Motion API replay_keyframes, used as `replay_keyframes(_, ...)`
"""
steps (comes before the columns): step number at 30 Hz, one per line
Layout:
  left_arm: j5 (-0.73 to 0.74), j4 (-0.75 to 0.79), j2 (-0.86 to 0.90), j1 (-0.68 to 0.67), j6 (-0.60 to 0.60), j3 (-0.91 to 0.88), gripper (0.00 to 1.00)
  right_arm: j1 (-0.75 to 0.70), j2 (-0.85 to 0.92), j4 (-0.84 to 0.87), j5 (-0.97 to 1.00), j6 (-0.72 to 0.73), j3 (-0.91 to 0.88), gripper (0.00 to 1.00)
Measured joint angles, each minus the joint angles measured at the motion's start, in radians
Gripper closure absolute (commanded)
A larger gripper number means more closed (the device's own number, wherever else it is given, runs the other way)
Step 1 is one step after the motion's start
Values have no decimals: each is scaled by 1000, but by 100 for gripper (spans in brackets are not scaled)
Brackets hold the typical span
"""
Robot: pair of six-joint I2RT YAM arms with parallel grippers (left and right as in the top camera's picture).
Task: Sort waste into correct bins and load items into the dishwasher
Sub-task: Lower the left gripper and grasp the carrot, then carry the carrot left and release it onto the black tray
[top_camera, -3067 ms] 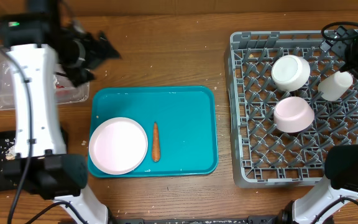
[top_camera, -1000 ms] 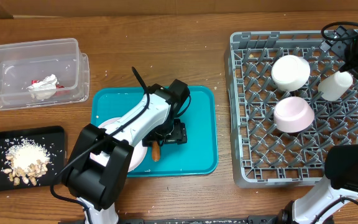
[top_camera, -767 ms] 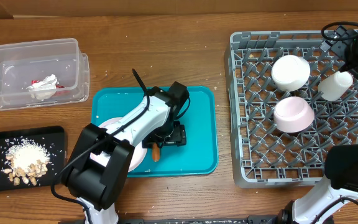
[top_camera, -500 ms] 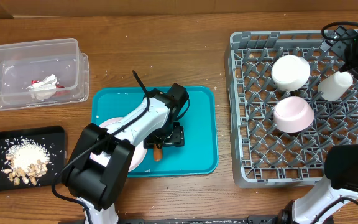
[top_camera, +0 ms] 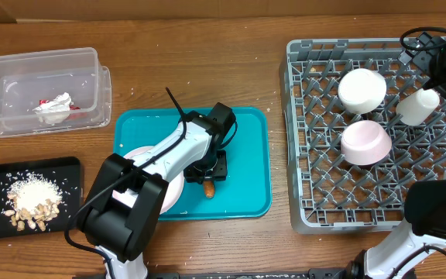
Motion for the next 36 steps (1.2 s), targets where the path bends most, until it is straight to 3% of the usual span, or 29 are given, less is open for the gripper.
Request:
replay_keyframes(3,11,9,0,0,0,-8,64,0,0,0,0,0,0,0)
replay_keyframes(7,27,11,0,0,-6,-10,87,0,0,0,0,0,0,0)
replay_keyframes(11,33,8,-3,0,-1,-10,95,0,0,0,0,0,0,0)
replay_keyframes(18,19,-159,1,0,1,72,96,0,0,0,0,0,0,0)
replay_keyframes(25,-68,-391,4,60,2,381,96,0,0,0,0,0,0,0)
replay_keyframes(31,-163,-539,3,270,-7,592,94,0,0,0,-1,0,0,0)
replay_keyframes(36,-193,-554,3,537,-50,660,92,0,0,0,-1,0,0,0)
